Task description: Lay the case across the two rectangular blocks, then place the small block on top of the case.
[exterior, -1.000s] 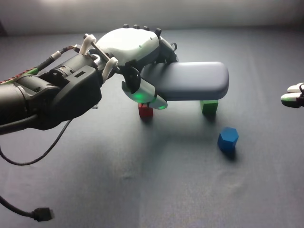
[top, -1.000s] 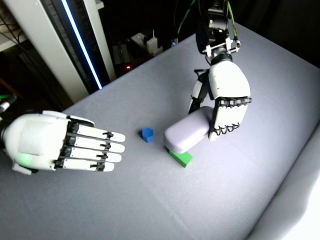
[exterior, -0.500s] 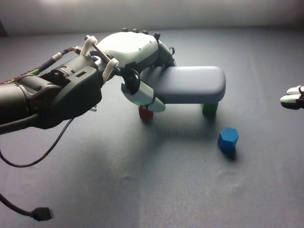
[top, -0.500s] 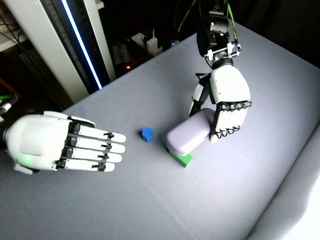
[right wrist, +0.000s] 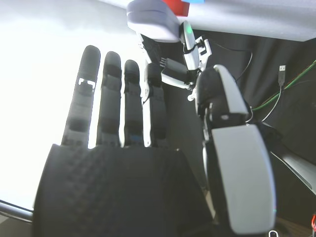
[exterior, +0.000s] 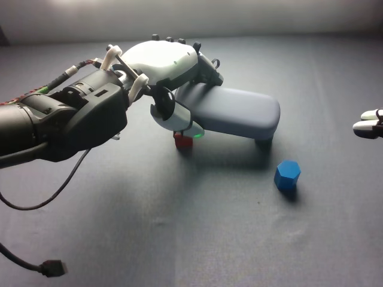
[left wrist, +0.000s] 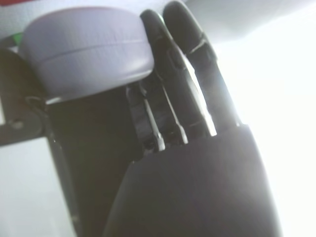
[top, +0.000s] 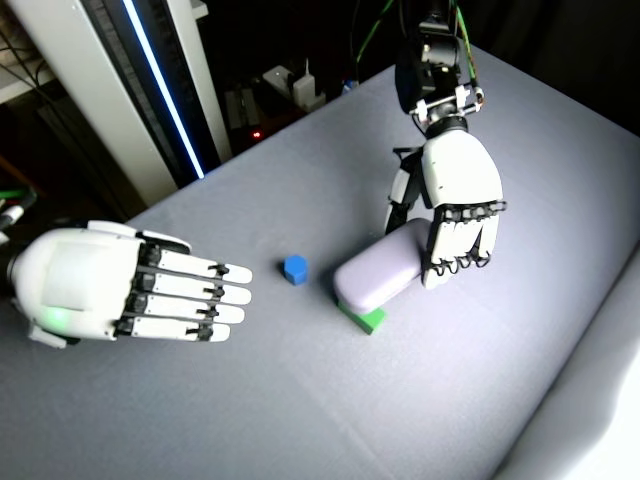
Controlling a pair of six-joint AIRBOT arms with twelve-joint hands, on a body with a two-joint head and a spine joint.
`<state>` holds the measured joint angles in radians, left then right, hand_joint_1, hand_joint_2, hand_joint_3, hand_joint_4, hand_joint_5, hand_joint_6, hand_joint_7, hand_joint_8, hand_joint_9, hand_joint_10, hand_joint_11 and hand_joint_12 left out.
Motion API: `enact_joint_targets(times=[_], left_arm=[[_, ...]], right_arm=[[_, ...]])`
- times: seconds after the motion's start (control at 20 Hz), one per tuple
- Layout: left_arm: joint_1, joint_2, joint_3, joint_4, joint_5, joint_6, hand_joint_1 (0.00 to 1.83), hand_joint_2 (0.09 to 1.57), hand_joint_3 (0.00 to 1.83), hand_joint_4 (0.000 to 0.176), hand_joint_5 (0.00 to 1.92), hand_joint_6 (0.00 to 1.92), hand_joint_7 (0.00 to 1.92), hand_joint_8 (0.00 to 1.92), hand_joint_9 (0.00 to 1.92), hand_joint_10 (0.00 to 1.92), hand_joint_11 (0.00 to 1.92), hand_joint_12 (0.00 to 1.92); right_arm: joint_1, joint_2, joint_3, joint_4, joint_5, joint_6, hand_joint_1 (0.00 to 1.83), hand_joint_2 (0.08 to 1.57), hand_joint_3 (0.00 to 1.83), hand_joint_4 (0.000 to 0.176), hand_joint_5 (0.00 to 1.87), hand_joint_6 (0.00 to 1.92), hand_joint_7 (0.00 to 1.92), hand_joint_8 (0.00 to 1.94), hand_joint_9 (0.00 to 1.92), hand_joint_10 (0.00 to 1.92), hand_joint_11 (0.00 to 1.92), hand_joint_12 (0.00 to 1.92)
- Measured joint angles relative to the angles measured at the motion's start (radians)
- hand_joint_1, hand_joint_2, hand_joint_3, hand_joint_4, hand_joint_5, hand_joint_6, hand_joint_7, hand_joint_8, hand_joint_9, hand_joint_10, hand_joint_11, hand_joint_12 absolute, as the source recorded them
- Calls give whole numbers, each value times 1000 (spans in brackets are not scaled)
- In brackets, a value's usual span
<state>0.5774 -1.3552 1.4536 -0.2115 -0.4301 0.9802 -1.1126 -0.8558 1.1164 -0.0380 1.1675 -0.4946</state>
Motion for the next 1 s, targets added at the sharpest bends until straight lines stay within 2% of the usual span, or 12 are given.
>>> enact_joint_targets(times=[0.2,0.55,0.6,0.65,0.8,0.9,0.95,1.0], left_arm=[[0,0,0,-3,0,0,1085,937,0,0,665,0,766,0,903,11,450,1306],[0,16,-17,-6,-16,-1,1026,914,0,0,631,0,724,0,851,0,415,1271],[0,19,-21,-7,-20,-1,994,905,0,2,592,0,657,0,821,0,437,1247],[0,21,-28,-7,-23,-1,988,903,0,9,584,0,642,0,814,0,442,1242],[6,48,-66,-6,-60,-1,931,876,0,47,466,0,498,0,611,0,283,1088],[15,83,-109,1,-98,-1,926,869,0,64,408,0,441,0,545,0,240,1025],[22,111,-140,10,-130,0,889,873,0,62,377,0,430,1,526,0,183,1175],[31,137,-170,18,-170,-3,889,873,0,62,377,0,430,1,526,0,183,1175]], right_arm=[[0,0,0,0,0,2,732,1279,0,0,424,1,387,2,388,2,106,848],[0,0,0,0,0,3,709,1282,0,0,421,0,374,0,386,0,87,889],[0,0,0,0,0,4,709,1285,1,0,423,1,373,0,375,0,69,882],[0,0,0,0,0,4,708,1286,1,0,424,2,372,0,372,0,65,880],[0,0,0,0,0,4,682,1283,0,0,430,1,384,1,396,3,114,845],[0,0,0,0,-2,4,719,1274,0,0,438,3,395,3,405,4,129,843],[0,0,0,0,-2,4,733,1267,0,0,443,0,400,0,424,4,129,908],[0,0,0,-2,-1,4,733,1267,0,0,443,0,400,0,424,4,129,908]])
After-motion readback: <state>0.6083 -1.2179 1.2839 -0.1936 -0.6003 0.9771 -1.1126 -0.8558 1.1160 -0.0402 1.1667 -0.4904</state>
